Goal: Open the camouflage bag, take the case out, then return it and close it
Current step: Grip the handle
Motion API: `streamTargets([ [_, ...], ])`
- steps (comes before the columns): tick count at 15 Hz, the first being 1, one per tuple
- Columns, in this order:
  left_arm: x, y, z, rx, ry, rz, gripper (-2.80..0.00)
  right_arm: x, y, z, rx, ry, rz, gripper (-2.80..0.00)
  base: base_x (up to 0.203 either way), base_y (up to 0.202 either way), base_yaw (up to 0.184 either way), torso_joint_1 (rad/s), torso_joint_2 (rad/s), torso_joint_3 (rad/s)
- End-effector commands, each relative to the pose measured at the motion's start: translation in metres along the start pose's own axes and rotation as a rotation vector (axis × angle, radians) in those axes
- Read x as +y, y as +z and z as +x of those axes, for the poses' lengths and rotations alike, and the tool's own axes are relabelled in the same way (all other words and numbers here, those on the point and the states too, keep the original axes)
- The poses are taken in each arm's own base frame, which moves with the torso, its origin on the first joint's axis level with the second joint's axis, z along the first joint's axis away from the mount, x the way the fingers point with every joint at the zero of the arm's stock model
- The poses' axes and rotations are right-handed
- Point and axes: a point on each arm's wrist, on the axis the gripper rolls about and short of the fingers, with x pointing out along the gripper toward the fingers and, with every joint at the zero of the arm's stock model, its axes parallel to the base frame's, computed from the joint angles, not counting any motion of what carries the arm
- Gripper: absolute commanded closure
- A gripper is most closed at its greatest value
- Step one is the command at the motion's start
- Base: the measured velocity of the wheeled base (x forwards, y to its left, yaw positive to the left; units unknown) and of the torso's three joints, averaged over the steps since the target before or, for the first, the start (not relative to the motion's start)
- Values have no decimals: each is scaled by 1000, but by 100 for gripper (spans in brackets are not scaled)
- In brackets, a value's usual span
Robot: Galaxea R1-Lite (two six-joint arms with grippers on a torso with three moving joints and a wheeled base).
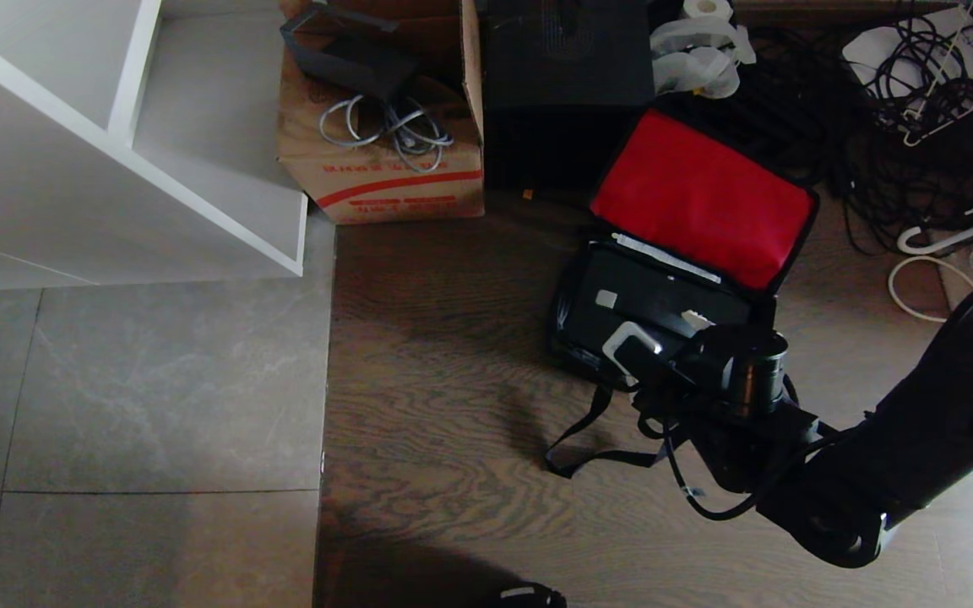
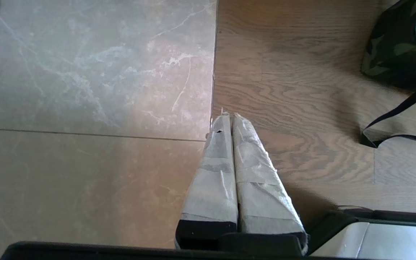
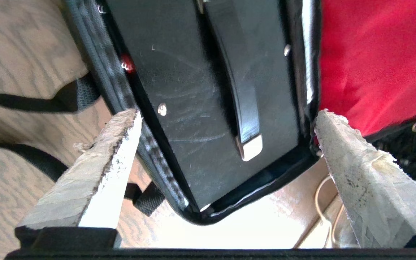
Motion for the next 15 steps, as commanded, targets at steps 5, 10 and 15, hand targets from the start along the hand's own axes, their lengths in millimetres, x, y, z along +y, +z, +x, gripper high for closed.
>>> streamTargets([
  [5,0,-1,0,2,0,-1,0,1,1,1,-3,-5,-1,-280,0,0,0,0,0,0],
  [10,0,0,0,1,0,-1,0,4,-1,4,16,-17,-5,-280,0,0,0,0,0,0],
  [15,0,0,0,1,0,-1,0,10,1,12,24,-56,-37,-280,0,0,0,0,0,0],
])
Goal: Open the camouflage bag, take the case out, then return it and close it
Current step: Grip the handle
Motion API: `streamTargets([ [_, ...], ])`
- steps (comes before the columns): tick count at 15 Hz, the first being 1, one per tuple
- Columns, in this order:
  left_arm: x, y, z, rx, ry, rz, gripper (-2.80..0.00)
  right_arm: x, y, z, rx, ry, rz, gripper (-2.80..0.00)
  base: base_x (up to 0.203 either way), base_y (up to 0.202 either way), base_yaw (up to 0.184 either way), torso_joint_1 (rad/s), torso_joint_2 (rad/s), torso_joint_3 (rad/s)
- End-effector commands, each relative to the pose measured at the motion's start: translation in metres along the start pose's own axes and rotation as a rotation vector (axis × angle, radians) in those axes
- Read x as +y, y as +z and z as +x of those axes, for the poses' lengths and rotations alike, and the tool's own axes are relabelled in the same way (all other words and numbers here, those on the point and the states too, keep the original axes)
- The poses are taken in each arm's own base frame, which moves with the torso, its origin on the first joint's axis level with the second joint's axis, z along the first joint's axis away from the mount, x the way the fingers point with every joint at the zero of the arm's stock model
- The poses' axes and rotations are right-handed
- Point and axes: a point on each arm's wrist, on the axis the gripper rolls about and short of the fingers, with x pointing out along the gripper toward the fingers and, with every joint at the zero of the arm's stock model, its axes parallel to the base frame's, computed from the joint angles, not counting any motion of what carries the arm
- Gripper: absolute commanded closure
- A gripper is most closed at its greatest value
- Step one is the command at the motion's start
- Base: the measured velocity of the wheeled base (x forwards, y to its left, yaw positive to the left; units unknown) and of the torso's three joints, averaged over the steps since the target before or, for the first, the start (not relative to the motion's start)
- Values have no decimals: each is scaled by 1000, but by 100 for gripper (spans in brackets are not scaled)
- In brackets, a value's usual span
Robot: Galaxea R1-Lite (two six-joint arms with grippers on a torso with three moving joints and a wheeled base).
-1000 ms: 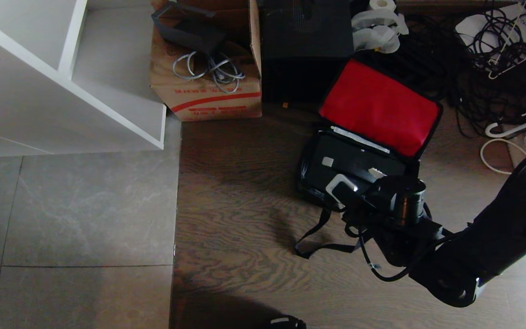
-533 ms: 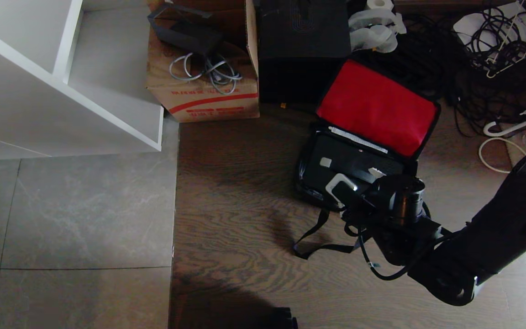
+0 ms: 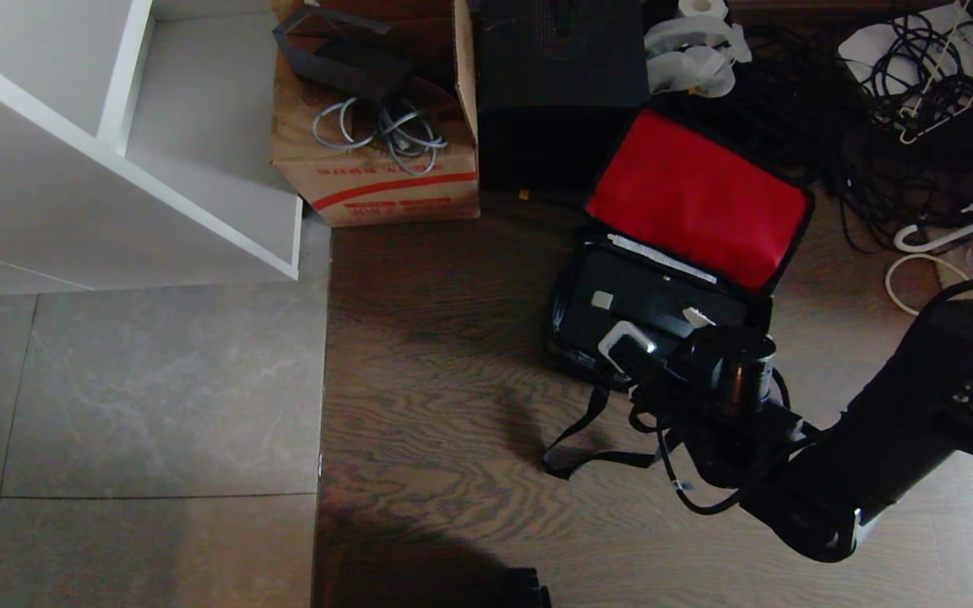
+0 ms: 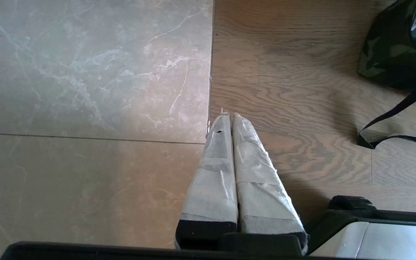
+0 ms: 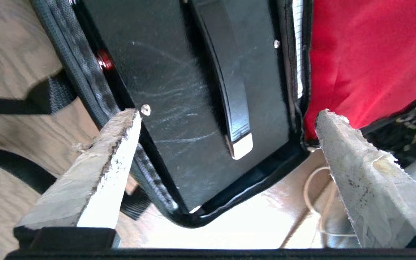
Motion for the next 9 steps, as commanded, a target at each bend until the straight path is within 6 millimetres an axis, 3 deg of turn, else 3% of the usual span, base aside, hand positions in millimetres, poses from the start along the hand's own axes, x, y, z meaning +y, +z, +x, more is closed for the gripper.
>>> streamTargets([
  [1,0,0,0,1,1,-1,0,3,0,2,1,-5,-10,-280,0,0,0,0,0,0],
  [9,0,0,0,0,1,-1,0,20,0,38,81,-163,-51,-280,0,0,0,0,0,0],
])
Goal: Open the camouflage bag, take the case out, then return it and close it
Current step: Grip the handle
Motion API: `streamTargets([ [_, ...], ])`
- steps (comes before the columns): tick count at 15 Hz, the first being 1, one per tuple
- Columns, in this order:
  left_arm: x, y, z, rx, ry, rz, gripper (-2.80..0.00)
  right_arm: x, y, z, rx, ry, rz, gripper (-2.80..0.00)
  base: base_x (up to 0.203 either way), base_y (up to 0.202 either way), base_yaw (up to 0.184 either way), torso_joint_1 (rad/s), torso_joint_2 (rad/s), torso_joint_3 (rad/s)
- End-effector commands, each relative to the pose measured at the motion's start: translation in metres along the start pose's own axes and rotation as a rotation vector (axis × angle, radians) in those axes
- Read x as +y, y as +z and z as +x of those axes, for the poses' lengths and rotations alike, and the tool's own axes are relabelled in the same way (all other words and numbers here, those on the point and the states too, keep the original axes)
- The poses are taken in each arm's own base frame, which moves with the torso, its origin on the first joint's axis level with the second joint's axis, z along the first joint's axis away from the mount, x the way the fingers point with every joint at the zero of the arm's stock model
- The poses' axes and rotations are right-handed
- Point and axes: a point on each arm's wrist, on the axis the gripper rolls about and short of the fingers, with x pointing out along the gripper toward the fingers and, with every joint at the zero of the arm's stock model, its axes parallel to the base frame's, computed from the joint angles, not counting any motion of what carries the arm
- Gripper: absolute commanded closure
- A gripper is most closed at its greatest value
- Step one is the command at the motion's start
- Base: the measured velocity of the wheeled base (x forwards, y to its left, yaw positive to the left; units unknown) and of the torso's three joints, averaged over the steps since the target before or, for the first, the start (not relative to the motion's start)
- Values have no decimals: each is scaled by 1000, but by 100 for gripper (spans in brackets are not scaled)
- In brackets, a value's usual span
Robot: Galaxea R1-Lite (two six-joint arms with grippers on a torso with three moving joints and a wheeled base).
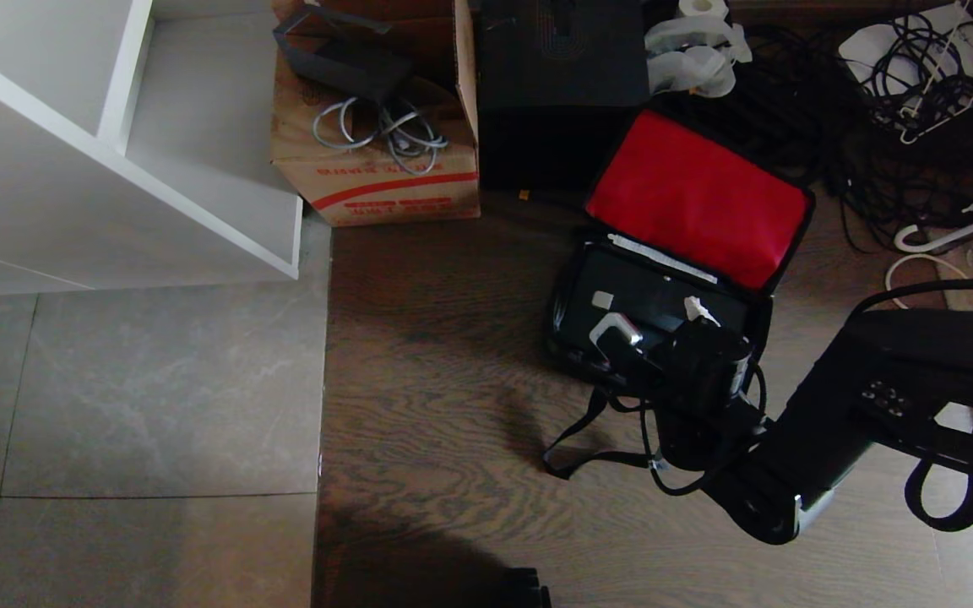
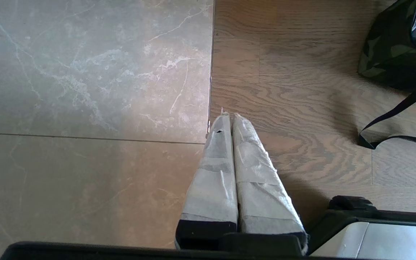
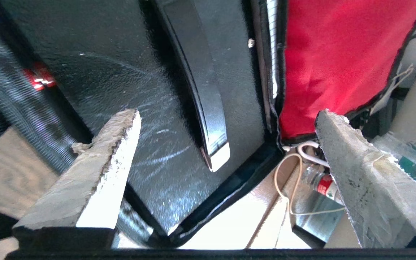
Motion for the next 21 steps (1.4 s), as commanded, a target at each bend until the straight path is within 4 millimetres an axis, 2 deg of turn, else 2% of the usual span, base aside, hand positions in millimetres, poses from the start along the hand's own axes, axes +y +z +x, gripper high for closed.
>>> streamTargets([
  [1,0,0,0,0,0,-1,0,7,-6,14,29,-10,-35,-280,0,0,0,0,0,0],
  [6,0,0,0,1,0,-1,0,2,-7,38,29,-61,-84,-280,0,0,0,0,0,0],
  [12,0,0,0,-1,0,-1,0,-3,1,44,-5,-120,-77,-280,0,0,0,0,0,0],
  [18,0,0,0,0,0,-1,0,9,-18,57,39,-115,-128,-280,0,0,0,0,0,0],
  [21,0,0,0,1,0,-1,0,10,-17,63,36,-137,-116,-280,0,0,0,0,0,0],
])
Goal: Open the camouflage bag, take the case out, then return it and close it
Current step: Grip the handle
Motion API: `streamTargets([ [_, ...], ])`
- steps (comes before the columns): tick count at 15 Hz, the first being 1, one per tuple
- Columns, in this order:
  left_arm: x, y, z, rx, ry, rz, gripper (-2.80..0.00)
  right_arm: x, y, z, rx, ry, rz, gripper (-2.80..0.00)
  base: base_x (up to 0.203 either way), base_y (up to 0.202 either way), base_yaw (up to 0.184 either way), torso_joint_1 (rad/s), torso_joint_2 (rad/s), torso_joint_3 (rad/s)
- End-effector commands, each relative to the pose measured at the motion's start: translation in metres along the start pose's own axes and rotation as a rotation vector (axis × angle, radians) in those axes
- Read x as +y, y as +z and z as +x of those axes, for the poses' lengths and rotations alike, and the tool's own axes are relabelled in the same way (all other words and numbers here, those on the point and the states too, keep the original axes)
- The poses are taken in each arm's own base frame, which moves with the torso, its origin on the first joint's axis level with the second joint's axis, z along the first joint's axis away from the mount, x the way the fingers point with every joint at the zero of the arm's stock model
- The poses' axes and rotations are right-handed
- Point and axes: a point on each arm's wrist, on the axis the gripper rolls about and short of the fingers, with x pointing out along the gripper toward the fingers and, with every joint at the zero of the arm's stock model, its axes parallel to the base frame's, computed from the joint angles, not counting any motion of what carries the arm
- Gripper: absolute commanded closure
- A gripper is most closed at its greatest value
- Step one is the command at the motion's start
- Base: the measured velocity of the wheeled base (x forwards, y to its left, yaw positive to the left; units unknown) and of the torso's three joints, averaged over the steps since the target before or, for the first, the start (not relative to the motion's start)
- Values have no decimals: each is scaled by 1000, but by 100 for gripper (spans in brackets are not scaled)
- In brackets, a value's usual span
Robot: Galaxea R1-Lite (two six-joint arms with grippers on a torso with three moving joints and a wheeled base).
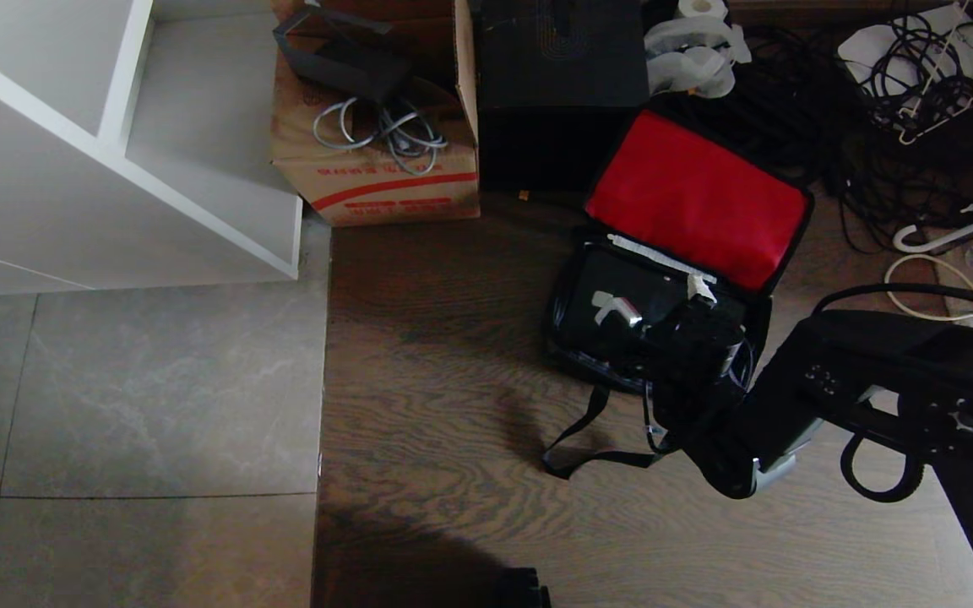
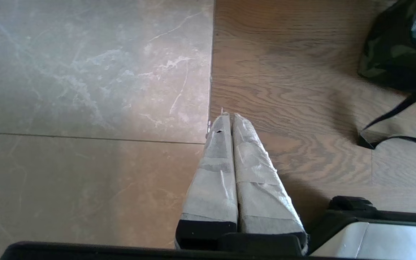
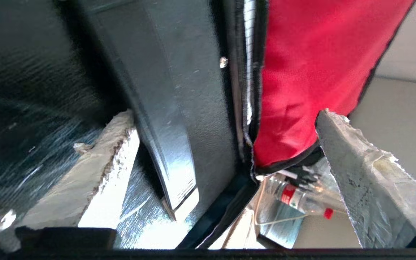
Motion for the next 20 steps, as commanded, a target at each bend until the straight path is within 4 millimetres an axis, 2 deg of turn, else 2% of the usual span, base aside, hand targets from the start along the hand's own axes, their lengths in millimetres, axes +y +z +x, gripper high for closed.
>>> streamTargets([
  [1,0,0,0,0,0,-1,0,3,-2,7,7,-26,4,-280,0,0,0,0,0,0],
  [8,0,0,0,0,0,-1,0,-4,2,40,31,-132,46,-280,0,0,0,0,0,0],
  [11,0,0,0,1,0,-1,0,-1,3,49,46,-145,53,-280,0,0,0,0,0,0],
  [15,0,0,0,1,0,-1,0,8,7,59,55,-149,56,-280,0,0,0,0,0,0],
  [20,0,0,0,0,0,-1,0,25,-7,79,108,-123,13,-280,0,0,0,0,0,0],
])
